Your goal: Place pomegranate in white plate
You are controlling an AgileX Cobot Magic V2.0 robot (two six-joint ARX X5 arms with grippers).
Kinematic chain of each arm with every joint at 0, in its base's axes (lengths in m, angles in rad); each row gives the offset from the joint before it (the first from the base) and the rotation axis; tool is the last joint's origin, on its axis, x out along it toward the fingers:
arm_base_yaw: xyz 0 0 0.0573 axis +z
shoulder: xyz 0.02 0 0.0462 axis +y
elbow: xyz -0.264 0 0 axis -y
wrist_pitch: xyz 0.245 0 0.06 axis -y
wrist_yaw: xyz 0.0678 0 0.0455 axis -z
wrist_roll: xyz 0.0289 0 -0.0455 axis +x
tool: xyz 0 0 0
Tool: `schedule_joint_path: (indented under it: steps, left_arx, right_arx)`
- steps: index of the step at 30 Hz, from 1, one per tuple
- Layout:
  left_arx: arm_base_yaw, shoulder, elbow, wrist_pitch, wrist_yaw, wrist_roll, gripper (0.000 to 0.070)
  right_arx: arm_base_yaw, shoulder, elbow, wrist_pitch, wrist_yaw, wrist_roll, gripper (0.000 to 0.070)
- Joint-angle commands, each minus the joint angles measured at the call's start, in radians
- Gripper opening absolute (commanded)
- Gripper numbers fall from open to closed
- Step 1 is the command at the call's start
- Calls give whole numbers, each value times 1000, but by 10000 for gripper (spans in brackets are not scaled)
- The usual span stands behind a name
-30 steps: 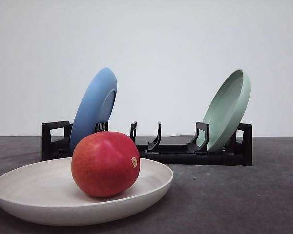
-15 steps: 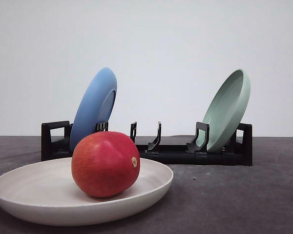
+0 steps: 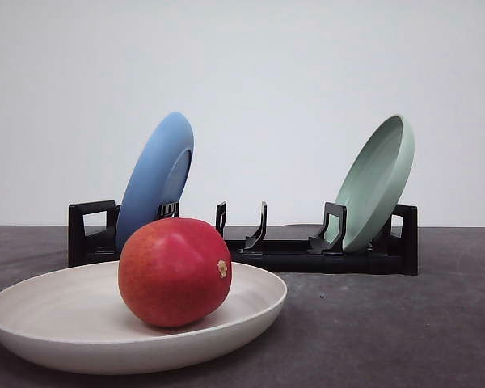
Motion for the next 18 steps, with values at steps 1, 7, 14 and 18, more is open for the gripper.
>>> schedule_joint_path:
  steps: [1,7,14,18]
  left_arx:
    - [0,-1,-12,0,-3,-7,0]
    - [0,-1,-12,0,-3,-7,0]
    - [0,-1,-12,0,-3,-7,0]
    - [0,-1,-12,0,-3,-7,0]
  right_arx:
    - [-2,-1,-4,14,2,11,19]
    - [-2,-1,-4,14,2,11,19]
    - [-2,-1,-4,14,2,11,19]
    - [-2,-1,-4,14,2,11,19]
